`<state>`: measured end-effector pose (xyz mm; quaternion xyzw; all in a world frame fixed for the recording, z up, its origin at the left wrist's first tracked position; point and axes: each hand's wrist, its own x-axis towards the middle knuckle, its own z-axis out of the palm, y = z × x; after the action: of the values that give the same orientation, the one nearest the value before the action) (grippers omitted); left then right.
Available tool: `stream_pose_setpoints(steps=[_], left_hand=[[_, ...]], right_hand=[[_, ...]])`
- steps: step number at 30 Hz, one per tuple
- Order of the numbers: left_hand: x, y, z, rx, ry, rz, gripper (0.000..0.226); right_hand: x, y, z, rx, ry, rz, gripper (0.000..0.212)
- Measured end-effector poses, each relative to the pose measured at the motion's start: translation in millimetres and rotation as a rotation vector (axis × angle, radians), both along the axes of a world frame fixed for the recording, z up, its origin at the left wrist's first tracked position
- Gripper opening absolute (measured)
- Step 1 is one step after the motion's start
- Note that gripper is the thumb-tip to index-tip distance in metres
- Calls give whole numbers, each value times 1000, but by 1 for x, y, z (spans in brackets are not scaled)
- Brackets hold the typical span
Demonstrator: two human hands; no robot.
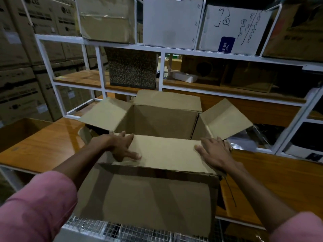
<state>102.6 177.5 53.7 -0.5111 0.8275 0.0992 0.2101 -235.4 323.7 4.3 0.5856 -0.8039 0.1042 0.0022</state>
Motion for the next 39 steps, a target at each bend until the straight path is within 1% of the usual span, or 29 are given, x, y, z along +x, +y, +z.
stream_pose_setpoints(steps=[2,4,9,12,15,17,21,24,26,31,35,39], left_hand=[[-1,0,-13,-78,-31,38,119],[-3,1,-22,-121,-11,56,114],[-7,7,-30,-131,50,93,106],[-9,13,-38,-144,127,141,102],[-16,21,-44,-214,229,163,96],[-28,28,-43,-250,290,108,89],[-73,55,-43,-384,439,-103,80],[-115,79,-44,-501,534,-258,77],[-143,93,-44,-540,591,-345,75],[-215,133,-42,-544,721,-510,69],[-283,168,-41,-550,737,-636,66],[-356,210,-43,-540,753,-696,66]], right_hand=[[5,-2,0,8,-11,8,60],[7,-3,-1,18,-19,11,63],[9,1,-3,10,-62,21,61],[11,5,-5,1,-74,17,65],[13,8,-8,-4,-89,19,68],[15,10,-9,-16,-81,24,70],[22,14,-5,-77,-47,28,73],[17,25,4,-170,-16,28,73],[6,39,10,-255,-17,27,73],[-40,82,19,-409,-35,-22,77],[-93,124,14,-452,-69,-99,74],[-158,178,7,-484,-75,-152,69]])
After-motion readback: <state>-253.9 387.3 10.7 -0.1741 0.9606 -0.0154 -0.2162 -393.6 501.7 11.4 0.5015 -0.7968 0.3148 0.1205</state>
